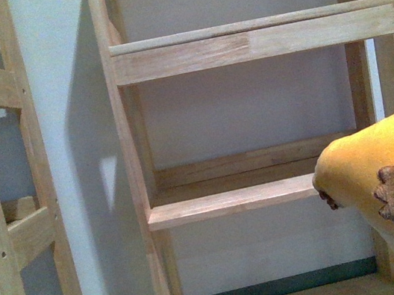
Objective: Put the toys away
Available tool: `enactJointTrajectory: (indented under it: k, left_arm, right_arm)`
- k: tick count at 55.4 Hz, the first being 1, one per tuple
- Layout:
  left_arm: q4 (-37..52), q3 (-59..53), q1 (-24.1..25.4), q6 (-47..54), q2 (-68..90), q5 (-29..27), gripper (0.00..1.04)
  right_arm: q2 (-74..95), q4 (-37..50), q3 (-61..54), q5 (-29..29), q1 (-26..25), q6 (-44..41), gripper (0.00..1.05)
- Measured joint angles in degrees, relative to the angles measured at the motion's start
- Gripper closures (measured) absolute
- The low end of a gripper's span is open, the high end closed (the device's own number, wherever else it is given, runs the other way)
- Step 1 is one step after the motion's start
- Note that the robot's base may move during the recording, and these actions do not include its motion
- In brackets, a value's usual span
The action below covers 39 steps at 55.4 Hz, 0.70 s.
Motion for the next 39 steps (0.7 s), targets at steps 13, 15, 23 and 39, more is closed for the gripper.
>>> enactJointTrajectory:
  k: [13, 15, 23, 39]
  left_arm:
    - [0.0, 0.0, 0.0, 0.0, 0.0, 0.0, 0.06]
    - [0.0, 0.0, 0.0, 0.0, 0.0, 0.0, 0.06]
    - [0.0, 0.0, 0.0, 0.0, 0.0, 0.0, 0.06]
    - [0.0, 0.0, 0.0, 0.0, 0.0, 0.0, 0.06]
  right_arm:
    - [0.0, 0.0, 0.0, 0.0, 0.0, 0.0, 0.86]
    - [0.0, 0.0, 0.0, 0.0, 0.0, 0.0, 0.86]
    - [0.0, 0.0, 0.0, 0.0, 0.0, 0.0, 0.86]
    - [0.0, 0.0, 0.0, 0.0, 0.0, 0.0, 0.86]
